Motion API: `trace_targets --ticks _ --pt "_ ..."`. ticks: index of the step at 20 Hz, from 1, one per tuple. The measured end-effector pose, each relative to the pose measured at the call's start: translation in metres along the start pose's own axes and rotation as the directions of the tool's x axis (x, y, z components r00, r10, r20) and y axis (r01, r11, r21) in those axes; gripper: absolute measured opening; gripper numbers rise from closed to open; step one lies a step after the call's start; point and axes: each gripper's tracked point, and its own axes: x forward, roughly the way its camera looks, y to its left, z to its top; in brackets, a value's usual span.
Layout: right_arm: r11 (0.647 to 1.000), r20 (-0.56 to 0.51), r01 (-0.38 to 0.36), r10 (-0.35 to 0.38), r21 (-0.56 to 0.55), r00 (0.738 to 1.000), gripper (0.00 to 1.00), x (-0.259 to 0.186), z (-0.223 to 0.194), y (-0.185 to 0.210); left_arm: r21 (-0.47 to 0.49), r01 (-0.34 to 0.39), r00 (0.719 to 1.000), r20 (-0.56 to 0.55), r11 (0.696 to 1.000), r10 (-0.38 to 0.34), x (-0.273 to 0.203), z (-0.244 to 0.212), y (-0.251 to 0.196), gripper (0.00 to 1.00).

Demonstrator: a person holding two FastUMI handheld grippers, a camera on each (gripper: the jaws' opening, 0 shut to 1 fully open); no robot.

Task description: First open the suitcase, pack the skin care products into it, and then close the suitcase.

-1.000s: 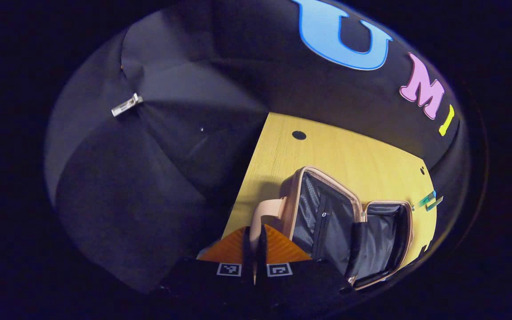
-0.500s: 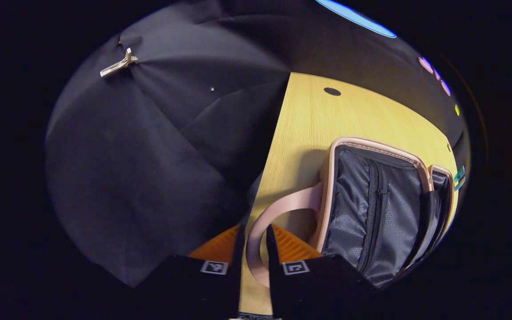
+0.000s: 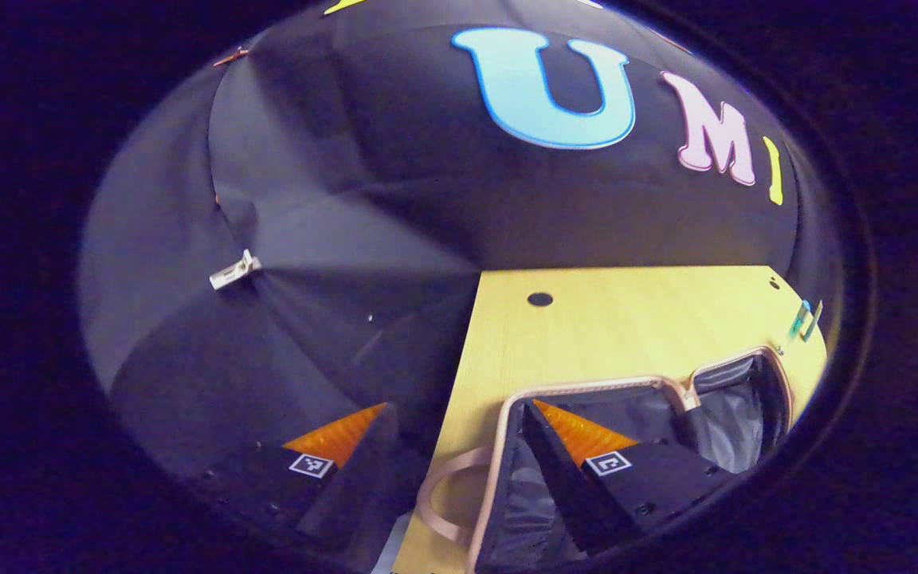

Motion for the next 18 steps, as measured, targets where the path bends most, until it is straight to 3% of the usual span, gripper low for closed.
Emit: trace_targets --ticks 4,7,13,18 --pt "1.0 0.031 0.017 -0.017 -0.023 0.999 0.96 0.007 0.011 -0.009 -0.029 0.112 0.982 0.159 0.993 -0.106 -0.047 0.067 -0.075 0.99" --pt "0.999 0.039 0.042 -0.041 -0.022 0.998 0.96 0.01 0.014 -0.022 -0.034 0.265 0.937 0.243 0.964 -0.249 -0.088 0.101 -0.17 0.99" --pt "0.996 0.049 0.073 -0.07 -0.052 0.996 0.96 0.01 0.013 -0.056 -0.015 0.537 0.808 0.296 0.843 -0.51 -0.147 0.115 -0.367 0.98" --pt "0.997 0.017 0.064 -0.064 -0.049 0.998 0.96 0.019 -0.003 -0.088 0.037 0.622 0.753 0.245 0.782 -0.61 -0.158 0.102 -0.478 0.98"
